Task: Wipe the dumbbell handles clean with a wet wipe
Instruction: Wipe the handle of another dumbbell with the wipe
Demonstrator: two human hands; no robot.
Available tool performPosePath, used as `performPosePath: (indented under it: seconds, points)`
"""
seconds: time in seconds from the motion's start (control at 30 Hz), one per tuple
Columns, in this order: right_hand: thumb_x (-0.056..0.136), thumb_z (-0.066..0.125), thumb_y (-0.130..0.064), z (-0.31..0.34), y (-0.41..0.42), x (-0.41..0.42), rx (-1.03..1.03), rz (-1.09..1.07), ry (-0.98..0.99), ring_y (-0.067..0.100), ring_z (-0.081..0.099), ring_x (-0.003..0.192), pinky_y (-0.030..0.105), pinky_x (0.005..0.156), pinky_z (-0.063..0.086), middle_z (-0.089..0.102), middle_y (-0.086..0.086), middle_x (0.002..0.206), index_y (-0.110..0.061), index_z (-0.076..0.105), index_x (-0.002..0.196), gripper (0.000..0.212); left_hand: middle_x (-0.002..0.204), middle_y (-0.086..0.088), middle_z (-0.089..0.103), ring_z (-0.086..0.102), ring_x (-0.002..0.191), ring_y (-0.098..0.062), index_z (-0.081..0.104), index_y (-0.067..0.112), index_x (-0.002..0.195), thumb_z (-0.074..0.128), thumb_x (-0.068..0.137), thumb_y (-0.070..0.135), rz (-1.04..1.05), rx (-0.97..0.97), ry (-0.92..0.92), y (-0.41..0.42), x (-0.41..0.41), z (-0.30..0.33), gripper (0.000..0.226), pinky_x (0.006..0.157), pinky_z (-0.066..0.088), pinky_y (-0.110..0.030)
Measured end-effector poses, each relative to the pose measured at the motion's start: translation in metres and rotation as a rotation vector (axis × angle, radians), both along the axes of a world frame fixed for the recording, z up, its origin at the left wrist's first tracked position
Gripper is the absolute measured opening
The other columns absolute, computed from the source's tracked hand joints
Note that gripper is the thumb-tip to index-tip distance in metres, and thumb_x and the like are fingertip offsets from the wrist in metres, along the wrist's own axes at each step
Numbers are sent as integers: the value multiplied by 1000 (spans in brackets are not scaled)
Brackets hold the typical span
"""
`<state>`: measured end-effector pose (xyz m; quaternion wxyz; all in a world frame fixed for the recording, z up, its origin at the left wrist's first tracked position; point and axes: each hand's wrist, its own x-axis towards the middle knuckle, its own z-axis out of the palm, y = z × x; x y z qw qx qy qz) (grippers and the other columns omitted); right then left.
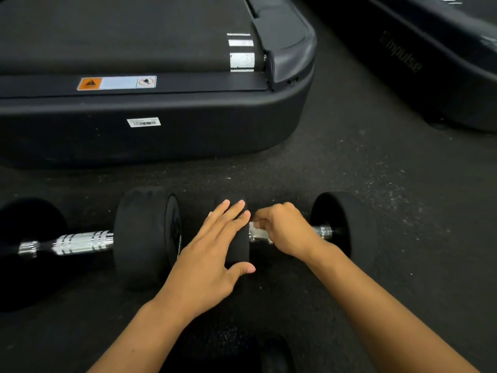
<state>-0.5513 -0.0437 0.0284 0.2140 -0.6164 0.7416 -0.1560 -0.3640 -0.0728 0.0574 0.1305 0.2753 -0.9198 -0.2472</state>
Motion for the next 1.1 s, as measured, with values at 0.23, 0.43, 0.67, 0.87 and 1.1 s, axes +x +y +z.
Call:
performPosePath:
  seconds: [0.23, 0.43, 0.67, 0.87, 1.1]
  points:
    - [91, 52, -10, 8, 10, 2, -46, 30, -16, 22, 62, 78, 34, 70, 48, 67, 5, 77, -12, 67, 86, 16, 151, 26, 5, -11, 136, 9, 19, 34, 143, 68, 77, 43, 2, 20, -7, -2, -1, 1, 82, 110, -2, -17]
    - [82, 55, -7, -1, 18, 12, -151, 116, 190, 28, 64, 84, 38, 71, 50, 68, 8, 88, -12, 64, 93, 15, 150, 28, 1, -16, 133, 12, 16, 36, 143, 66, 78, 44, 2, 28, -10, -3, -2, 3, 83, 105, -7, -9]
    - [79, 69, -12, -28, 34, 17, -366, 109, 240, 26, 63, 104, 37, 90, 51, 67, 10, 112, -5, 64, 114, 35, 151, 26, 8, -9, 137, 9, 23, 32, 143, 69, 76, 42, 14, 31, 19, -2, -3, 0, 82, 108, -1, -12]
    - [84, 56, -15, -36, 41, 18, -560, 95, 294, 26, 65, 101, 37, 92, 49, 69, 12, 108, -2, 68, 108, 30, 150, 25, 11, -5, 138, 7, 26, 29, 143, 70, 74, 42, 11, 24, 42, -1, -1, -2, 83, 111, 4, -17]
    - [81, 62, -2, -47, 49, 15, -613, 80, 297, 29, 61, 110, 42, 93, 49, 65, 15, 116, 0, 65, 113, 32, 149, 26, 12, -3, 138, 6, 24, 31, 141, 71, 74, 42, 10, 13, 50, 0, -1, -3, 83, 112, 7, -21]
